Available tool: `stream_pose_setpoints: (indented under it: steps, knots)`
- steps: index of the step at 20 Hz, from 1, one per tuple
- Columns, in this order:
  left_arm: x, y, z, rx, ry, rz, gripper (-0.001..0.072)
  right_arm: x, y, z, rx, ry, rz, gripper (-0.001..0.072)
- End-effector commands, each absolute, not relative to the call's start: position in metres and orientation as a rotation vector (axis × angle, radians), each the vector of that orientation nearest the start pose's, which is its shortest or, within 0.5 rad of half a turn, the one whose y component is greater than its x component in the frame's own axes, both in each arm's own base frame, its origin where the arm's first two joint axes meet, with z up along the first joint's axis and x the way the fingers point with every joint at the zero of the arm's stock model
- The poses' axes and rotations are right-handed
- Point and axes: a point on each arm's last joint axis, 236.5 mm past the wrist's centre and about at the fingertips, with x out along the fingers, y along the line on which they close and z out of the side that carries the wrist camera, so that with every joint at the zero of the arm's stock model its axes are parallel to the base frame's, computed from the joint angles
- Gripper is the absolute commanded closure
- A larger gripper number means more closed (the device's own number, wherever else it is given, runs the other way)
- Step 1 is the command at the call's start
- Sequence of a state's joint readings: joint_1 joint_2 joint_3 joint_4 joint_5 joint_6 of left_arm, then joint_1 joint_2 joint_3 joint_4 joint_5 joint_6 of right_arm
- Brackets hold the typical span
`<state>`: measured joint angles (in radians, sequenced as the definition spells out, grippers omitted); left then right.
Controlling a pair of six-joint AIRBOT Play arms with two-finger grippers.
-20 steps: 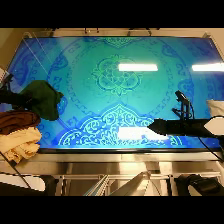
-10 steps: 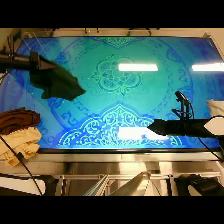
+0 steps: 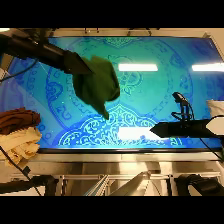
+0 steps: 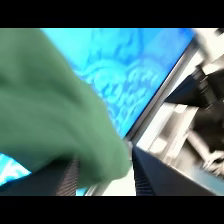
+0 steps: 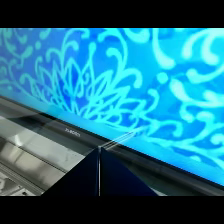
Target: Fold the shirts.
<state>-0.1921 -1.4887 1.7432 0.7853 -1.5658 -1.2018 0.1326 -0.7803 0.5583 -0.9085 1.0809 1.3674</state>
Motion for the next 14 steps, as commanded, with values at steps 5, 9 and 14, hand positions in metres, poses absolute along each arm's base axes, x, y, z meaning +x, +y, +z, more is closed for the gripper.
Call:
stream_pose_setpoints:
  steps: [5, 9, 14]
  knots:
    - [0.362, -0.196, 0.098, 0.028, 1.328, -0.853, 0.0368, 0.239, 0.151, 0.004, 0.401, 1.207, 0.525, 0.0683]
    - [0.373, -0.138, 0.06, -0.064, 1.425, -0.691, 0.0369, 0.254, 0.176, 0.015, 0.468, 1.135, 0.648, 0.068]
    - [0.363, -0.086, -0.024, -0.221, 1.495, -0.555, 0.0363, 0.28, 0.237, 0.002, 0.718, 1.12, 0.816, 0.0235]
